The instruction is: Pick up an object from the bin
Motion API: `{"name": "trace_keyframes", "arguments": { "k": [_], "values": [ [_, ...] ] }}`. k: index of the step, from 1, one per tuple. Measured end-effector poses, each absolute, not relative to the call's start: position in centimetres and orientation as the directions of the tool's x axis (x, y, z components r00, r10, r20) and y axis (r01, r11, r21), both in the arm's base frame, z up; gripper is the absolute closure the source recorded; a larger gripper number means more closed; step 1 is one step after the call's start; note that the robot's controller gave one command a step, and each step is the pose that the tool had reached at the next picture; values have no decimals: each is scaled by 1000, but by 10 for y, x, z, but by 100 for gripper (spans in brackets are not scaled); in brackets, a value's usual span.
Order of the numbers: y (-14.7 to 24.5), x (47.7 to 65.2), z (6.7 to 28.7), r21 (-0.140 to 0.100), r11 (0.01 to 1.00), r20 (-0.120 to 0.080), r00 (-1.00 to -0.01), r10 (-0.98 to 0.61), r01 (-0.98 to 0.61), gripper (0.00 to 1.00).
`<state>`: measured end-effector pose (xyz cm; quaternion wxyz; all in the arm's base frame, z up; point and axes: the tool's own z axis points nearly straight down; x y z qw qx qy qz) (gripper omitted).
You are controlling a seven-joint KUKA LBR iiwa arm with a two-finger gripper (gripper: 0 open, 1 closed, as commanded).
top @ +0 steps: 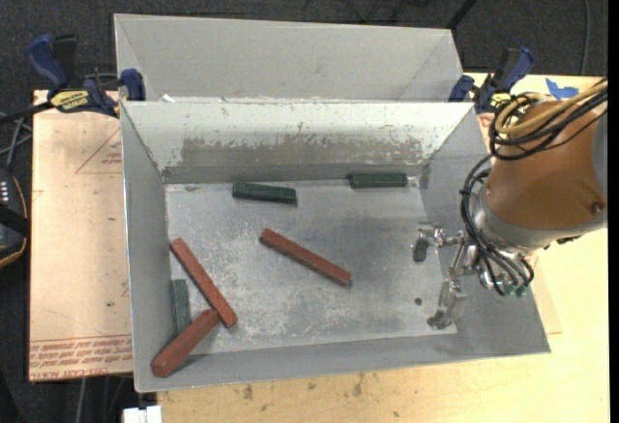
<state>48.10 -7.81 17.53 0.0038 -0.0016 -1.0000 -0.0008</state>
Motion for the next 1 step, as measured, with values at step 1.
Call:
{"name": "trace_keyframes", "arguments": {
  "k": [1],
  "values": [
    [-78, 483, 179, 1, 1000, 0, -1000, 0, 0, 0]
  ]
}}
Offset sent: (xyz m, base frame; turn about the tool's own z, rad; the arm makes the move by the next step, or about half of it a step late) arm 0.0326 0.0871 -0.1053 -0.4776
